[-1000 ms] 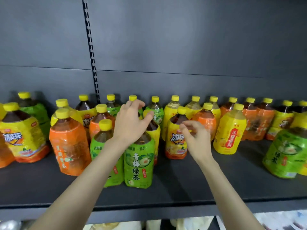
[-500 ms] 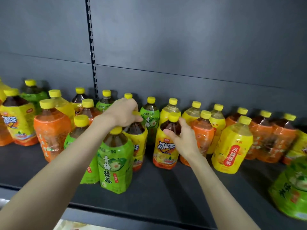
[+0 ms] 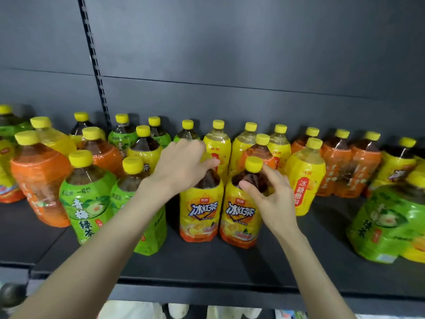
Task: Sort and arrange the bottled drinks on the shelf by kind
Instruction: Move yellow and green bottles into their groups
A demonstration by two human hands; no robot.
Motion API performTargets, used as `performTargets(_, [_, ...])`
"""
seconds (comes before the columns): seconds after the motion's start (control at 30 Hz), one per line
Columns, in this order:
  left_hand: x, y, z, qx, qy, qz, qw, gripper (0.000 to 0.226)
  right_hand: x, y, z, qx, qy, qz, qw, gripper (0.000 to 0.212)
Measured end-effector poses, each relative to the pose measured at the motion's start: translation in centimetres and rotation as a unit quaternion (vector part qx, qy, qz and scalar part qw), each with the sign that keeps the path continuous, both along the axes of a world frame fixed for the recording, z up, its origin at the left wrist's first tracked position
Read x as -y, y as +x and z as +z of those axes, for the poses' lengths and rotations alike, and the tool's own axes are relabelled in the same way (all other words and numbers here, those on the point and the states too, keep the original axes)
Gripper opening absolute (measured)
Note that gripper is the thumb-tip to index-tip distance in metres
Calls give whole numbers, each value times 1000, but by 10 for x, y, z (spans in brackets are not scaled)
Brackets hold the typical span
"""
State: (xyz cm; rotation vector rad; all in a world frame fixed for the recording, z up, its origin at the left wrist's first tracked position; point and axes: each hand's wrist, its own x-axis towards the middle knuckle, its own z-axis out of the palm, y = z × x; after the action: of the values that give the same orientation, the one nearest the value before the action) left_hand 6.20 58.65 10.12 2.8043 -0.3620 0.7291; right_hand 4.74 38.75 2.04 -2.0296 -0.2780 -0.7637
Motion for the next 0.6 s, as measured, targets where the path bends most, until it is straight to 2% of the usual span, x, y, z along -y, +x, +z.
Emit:
performTargets(0.07, [8,-8,-16,50,-74,-14,996,49,5,-4,-5,17,36,-13,999,57])
performTargets(0.13, [17,-16,-40,66,-212,-44,974,52,6,-8,-14,24,97,-9,995,53])
performTargets(0.17, [22,-19,-53,58,-274,-53,958,57,6,-10,-20,11,133,1,991,56])
performTargets(0.27, [35,-27,-94,33,-388,-49,920,79,2,-14,-40,-64,241,67,966,74])
performTargets(0.33, [36,-29,-113,-18,-510,-44,859,92,1,-17,-55,-96,281,95,950,76])
performTargets(0.4, [32,-29,-133,-80,-601,-51,794,89,-1,-21,-66,-106,287,98,947,64])
performTargets(0.47, [28,-27,-146,-112,-615,-68,777,74,-4,-25,-70,-113,293,91,945,52])
performTargets(0.6, [26,-23,-146,-82,-588,-62,802,46,-10,-31,-67,-87,336,70,935,50])
